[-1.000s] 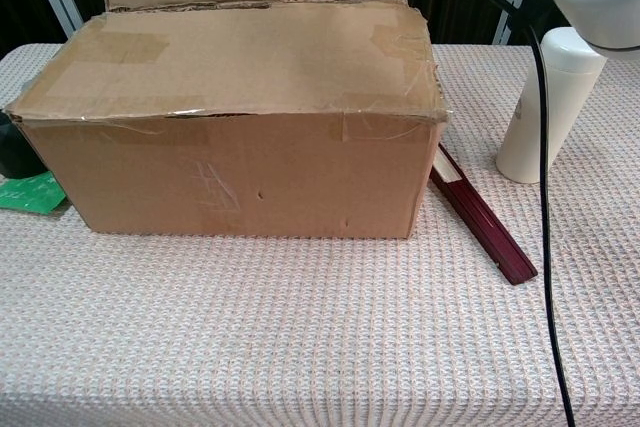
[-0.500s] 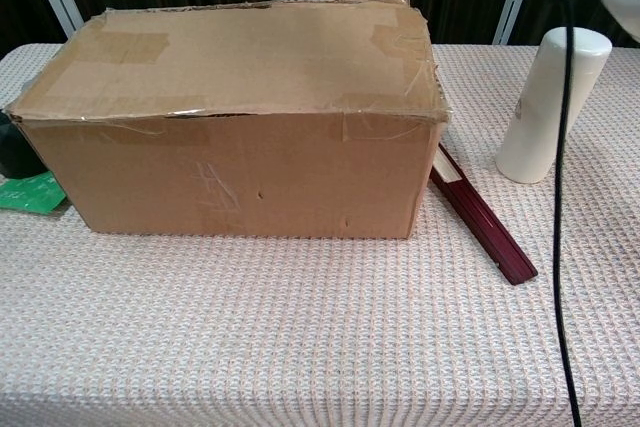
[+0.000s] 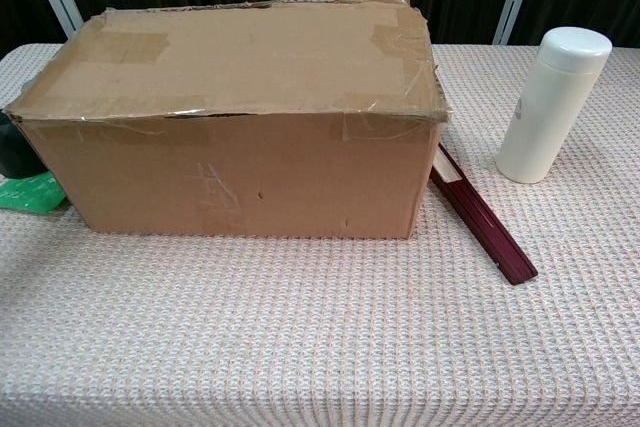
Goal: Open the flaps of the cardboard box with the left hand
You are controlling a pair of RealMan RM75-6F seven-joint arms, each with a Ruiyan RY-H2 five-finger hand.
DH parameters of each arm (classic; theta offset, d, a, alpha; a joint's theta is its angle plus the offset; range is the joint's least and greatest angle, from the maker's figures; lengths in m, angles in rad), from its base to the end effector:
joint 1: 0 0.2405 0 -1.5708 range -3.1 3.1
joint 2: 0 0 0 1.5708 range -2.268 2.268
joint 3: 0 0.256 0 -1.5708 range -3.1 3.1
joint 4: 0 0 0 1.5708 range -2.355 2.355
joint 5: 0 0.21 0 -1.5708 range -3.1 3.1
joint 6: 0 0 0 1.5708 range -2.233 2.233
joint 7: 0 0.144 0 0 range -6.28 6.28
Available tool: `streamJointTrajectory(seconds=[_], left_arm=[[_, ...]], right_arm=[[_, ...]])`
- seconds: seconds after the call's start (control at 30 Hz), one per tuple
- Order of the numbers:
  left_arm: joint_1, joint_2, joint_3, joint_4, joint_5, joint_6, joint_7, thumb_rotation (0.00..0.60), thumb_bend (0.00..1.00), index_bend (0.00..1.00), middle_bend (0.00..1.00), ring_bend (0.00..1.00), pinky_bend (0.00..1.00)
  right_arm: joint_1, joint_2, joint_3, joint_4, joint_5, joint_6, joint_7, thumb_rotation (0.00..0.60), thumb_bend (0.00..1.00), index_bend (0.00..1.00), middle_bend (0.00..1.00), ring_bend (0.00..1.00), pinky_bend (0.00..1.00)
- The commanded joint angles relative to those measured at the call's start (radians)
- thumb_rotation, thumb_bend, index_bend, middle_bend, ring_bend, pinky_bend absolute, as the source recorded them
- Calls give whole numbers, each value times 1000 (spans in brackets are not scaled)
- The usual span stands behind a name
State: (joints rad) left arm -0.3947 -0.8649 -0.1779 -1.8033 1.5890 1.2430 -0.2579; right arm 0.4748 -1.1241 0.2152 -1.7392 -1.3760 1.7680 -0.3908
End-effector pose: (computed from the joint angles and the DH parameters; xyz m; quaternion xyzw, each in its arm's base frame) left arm -0.2004 0.2765 0.1986 -0.6751 -0.3547 -0.4896 0.4227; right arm -0.1803 -0.2890 0.2143 0.5215 -0.1298 0.5257 0.6595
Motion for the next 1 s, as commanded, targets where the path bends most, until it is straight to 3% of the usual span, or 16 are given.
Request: streamJointTrajectory(seconds=[0.03,0.2,0.33,0.53,0.73,1.0], left_arm=[[-164,-31,-67,-38,-52,-186,-4,389,0,135,105,72,189],[-329,-127,-121,1,-139,-359,-9,400,0,120,117,73,189],[-434,-217,-148,60,-206,-447,23,399,0,112,117,73,189],[-533,-321,-150,158,-308,-539,71,376,0,110,120,73,189],[-579,-338,-124,214,-398,-620,107,322,0,110,186,72,189],[-571,-330,-87,217,-444,-636,112,312,0,109,230,73,189]], right_arm=[[-232,45,-89,58,-87,234,202,600,297,0,0,0,0],[-377,17,-107,147,-48,321,392,600,292,0,0,0,0],[-452,-12,-126,217,-23,308,507,600,290,0,0,0,0],[-496,-38,-132,272,-42,276,574,600,290,0,0,0,0],[-509,-46,-117,297,-88,269,612,600,284,0,0,0,0],[-511,-55,-86,308,-105,234,624,600,285,0,0,0,0]])
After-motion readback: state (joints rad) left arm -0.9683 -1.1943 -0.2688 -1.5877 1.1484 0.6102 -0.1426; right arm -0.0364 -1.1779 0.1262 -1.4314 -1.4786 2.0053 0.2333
